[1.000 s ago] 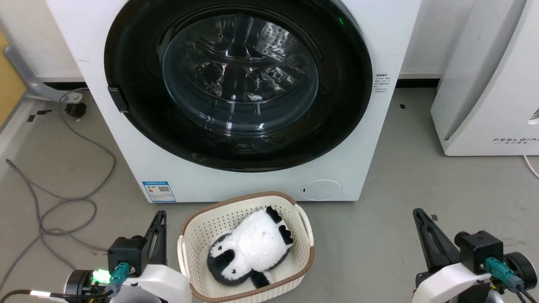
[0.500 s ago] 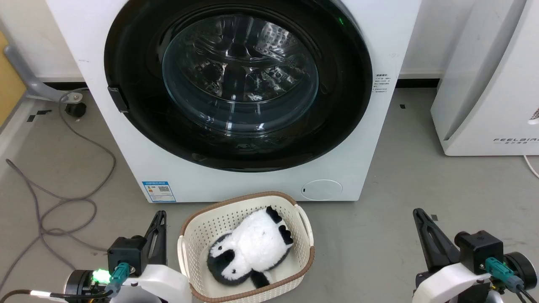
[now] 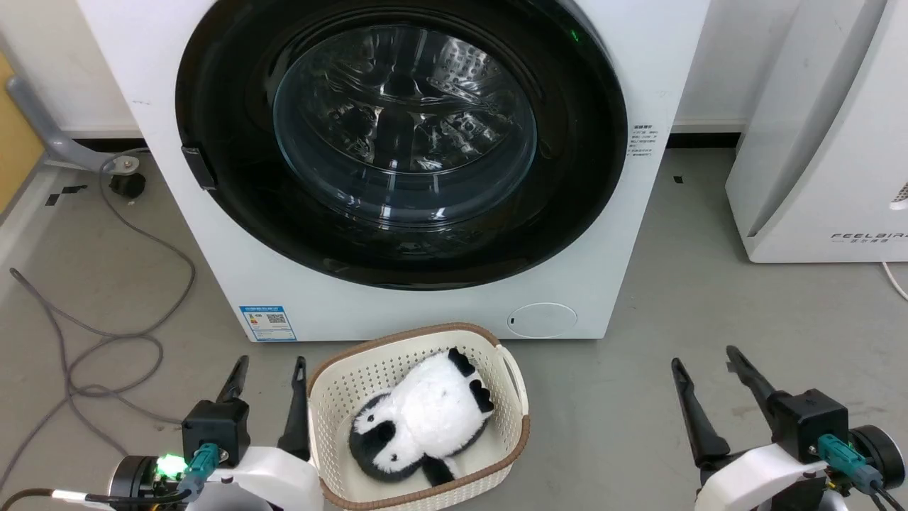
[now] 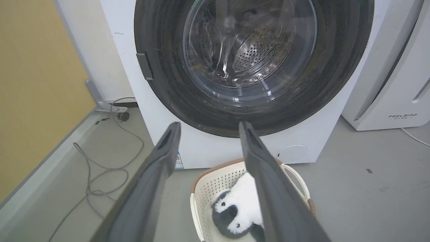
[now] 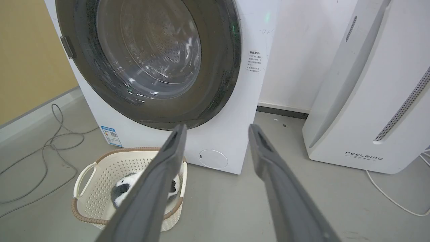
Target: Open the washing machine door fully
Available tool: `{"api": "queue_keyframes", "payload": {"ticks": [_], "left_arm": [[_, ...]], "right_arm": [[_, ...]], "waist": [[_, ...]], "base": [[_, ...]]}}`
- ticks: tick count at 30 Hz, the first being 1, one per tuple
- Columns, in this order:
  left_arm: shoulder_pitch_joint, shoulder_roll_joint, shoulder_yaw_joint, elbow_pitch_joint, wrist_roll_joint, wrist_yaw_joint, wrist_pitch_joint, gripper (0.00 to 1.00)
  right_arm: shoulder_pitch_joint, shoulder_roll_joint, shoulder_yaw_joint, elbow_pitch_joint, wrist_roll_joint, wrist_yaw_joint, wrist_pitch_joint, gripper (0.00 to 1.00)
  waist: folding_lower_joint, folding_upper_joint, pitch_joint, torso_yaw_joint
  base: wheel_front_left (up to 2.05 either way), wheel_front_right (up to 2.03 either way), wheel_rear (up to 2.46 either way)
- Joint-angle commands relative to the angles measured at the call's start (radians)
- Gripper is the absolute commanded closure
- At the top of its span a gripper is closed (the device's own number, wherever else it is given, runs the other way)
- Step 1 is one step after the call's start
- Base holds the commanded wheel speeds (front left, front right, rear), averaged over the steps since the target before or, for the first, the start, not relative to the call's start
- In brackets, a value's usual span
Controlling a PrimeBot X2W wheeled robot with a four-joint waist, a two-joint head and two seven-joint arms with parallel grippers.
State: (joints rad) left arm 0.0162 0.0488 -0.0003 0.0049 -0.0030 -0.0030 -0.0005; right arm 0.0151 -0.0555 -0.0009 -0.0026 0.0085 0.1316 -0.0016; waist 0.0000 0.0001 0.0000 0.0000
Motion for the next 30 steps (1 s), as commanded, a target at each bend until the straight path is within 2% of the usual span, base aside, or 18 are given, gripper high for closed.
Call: {"api": "queue_keyframes", "payload": {"ticks": [1,21,30], "left_arm": [[0.000,0.000,-0.004,0.001,-0.001,0.001,-0.006,0.00],[0.000,0.000,-0.034,-0.001,-0.004,0.010,-0.046,0.00],[-0.004,0.000,-0.050,-0.003,-0.004,0.014,-0.065,0.00]], "right_arm": [[0.003,0.000,-0.001,0.000,0.004,0.000,-0.006,0.00],[0.010,-0.013,-0.004,-0.010,0.047,0.000,-0.046,0.00],[-0.007,-0.043,-0.005,-0.022,0.097,0.000,-0.060,0.00]], "waist": [[0.0000,-0.0001,0.000,0.000],[0.0000,-0.0001,0.005,0.000],[0.0000,-0.0001,0.017,0.001]], "base": [[0.00,0.00,0.00],[0.00,0.00,0.00],[0.00,0.00,0.00]]}}
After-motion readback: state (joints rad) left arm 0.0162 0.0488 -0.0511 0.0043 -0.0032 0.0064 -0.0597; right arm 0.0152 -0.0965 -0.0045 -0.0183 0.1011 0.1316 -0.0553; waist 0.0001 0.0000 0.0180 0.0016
